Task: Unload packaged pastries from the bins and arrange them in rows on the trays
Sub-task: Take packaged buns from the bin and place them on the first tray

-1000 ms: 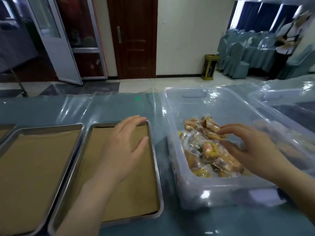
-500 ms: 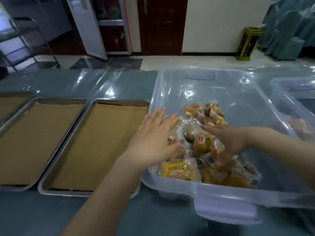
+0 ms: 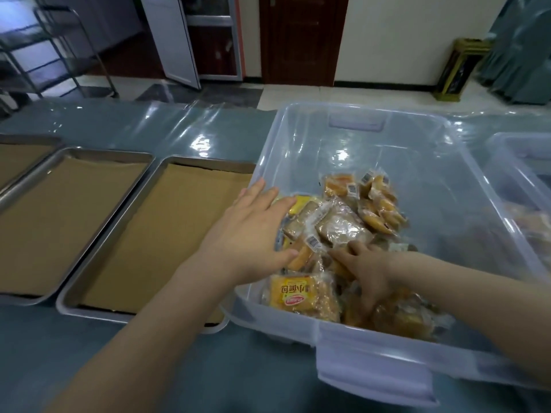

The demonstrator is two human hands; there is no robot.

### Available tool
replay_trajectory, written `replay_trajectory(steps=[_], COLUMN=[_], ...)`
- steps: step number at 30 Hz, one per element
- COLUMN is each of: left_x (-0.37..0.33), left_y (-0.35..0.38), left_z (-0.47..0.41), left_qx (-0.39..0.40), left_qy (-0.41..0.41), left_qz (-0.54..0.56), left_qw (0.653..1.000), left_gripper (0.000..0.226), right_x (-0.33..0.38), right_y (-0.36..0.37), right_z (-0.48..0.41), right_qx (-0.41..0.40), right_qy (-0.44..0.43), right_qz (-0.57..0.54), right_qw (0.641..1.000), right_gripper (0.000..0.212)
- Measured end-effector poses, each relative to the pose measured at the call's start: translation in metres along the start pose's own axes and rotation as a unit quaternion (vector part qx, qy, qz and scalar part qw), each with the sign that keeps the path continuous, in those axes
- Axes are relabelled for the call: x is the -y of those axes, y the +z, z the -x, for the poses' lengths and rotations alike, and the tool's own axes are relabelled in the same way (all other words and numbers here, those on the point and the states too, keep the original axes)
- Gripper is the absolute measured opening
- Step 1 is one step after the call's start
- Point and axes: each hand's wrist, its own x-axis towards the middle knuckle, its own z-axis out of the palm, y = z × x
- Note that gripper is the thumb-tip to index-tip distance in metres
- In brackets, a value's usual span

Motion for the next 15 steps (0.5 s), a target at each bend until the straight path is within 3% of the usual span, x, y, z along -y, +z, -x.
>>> replay_trajectory(steps=[5,7,11,13,15], left_x=[-0.004,-0.009,-0.029,-0.038,-0.047], left_y=[-0.002,-0.004,-0.014,-0.017,-0.014], left_z=[-0.001,0.0,-0.021,-0.043,-0.065], left_qx=[0.018,0.025,0.004,0.03,0.11], left_qy=[-0.007,-0.01,-0.016,0.012,0.047], left_qz=[-0.052,-0.096,-0.1,-0.072,-0.058], left_qw=[0.998,0.995,0.995,0.997,0.991], left_gripper=[0.084,0.085,0.078,0.071,0.07], right_x=[-0.002,-0.006,-0.026,-0.042,-0.058], right_y=[-0.014,-0.028,-0.059,-0.071,-0.075], right_z=[0.007,0.013,0.018,0.016,0.01], right_qx=[-0.066,-0.145,-0.408,-0.442,-0.427], right_qy=[0.003,0.009,0.11,0.162,0.198], right_qz=[-0.03,-0.092,-0.198,-0.169,-0.142], right_qw=[0.997,0.985,0.884,0.866,0.871], right_gripper=[0.101,0.077,0.049,0.04,0.039])
